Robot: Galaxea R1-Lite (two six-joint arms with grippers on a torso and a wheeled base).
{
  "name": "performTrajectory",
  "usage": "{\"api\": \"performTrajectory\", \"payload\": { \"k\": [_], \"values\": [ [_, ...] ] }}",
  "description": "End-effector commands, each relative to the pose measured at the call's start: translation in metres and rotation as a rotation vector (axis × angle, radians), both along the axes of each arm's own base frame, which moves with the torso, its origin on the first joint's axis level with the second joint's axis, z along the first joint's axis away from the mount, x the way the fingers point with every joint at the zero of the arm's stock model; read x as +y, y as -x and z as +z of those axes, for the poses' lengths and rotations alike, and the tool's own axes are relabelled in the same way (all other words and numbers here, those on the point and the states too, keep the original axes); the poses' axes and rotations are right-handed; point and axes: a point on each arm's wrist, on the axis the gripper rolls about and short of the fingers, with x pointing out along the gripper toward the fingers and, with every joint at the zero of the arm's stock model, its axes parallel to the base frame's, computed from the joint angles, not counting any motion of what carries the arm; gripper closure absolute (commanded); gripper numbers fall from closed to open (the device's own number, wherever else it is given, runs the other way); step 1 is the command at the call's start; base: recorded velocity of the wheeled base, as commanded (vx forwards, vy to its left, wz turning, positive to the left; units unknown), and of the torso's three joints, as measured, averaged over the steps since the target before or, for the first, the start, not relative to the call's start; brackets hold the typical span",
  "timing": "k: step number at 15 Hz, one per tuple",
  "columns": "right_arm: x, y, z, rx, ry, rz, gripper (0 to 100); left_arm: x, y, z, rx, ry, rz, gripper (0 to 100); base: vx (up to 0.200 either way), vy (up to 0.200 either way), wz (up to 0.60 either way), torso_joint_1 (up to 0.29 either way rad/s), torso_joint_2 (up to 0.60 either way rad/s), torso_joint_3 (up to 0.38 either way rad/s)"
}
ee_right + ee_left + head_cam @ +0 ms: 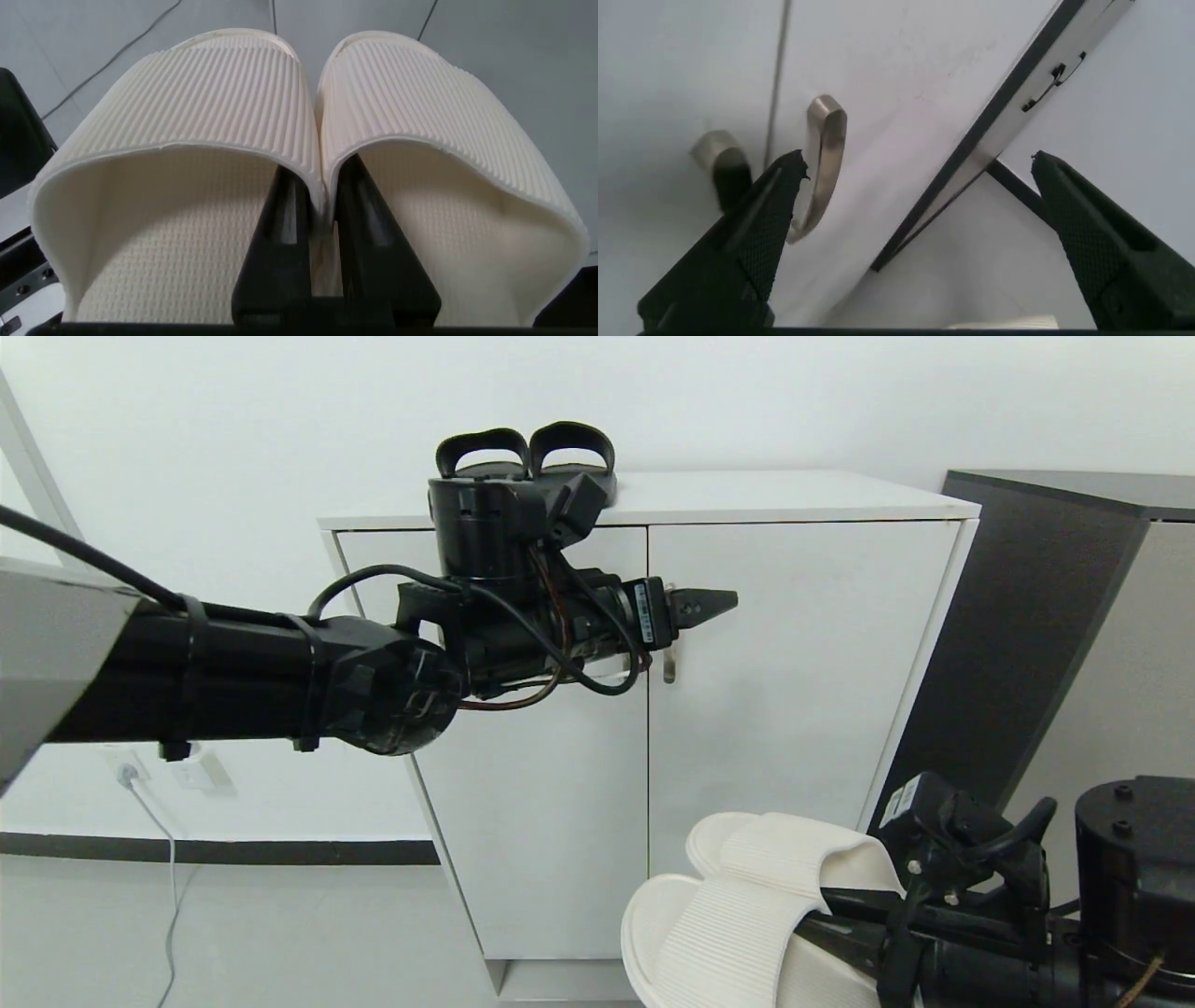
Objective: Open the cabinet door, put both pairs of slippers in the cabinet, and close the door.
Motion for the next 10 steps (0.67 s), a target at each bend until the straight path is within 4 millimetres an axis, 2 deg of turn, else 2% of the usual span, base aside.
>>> {"api": "performTrajectory", "payload": {
  "k": [1, 5, 6, 10],
  "values": [
    [0.0000, 0.0001, 0.0002, -0.001, 0.000, 0.001, 100, -0.0066, -0.0093, -0.0089, 0.015, -0.009, 0.002, 0, 0.000, 0.000, 0.00, 0.000, 0.00, 0.000],
    [0.0000, 0.0001, -0.0005, 0.001, 0.002, 0.001, 100, -0.0104, -0.0141, -0.0094, 0.014, -0.007, -0.001, 0, 0.000, 0.000, 0.00, 0.000, 0.00, 0.000],
    [0.0004, -0.0002, -0.0012, 0.003, 0.004, 0.001, 100, -0.0107, -0.0144, -0.0092, 0.013, -0.005, -0.001, 100, 0.000, 0.000, 0.00, 0.000, 0.00, 0.000],
    [-0.0015, 0.0015, -0.0012, 0.004, 0.001, 0.000, 100, -0.0084, -0.0119, -0.0073, 0.029, 0.006, -0.005, 100, 0.000, 0.000, 0.00, 0.000, 0.00, 0.000]
  ]
}}
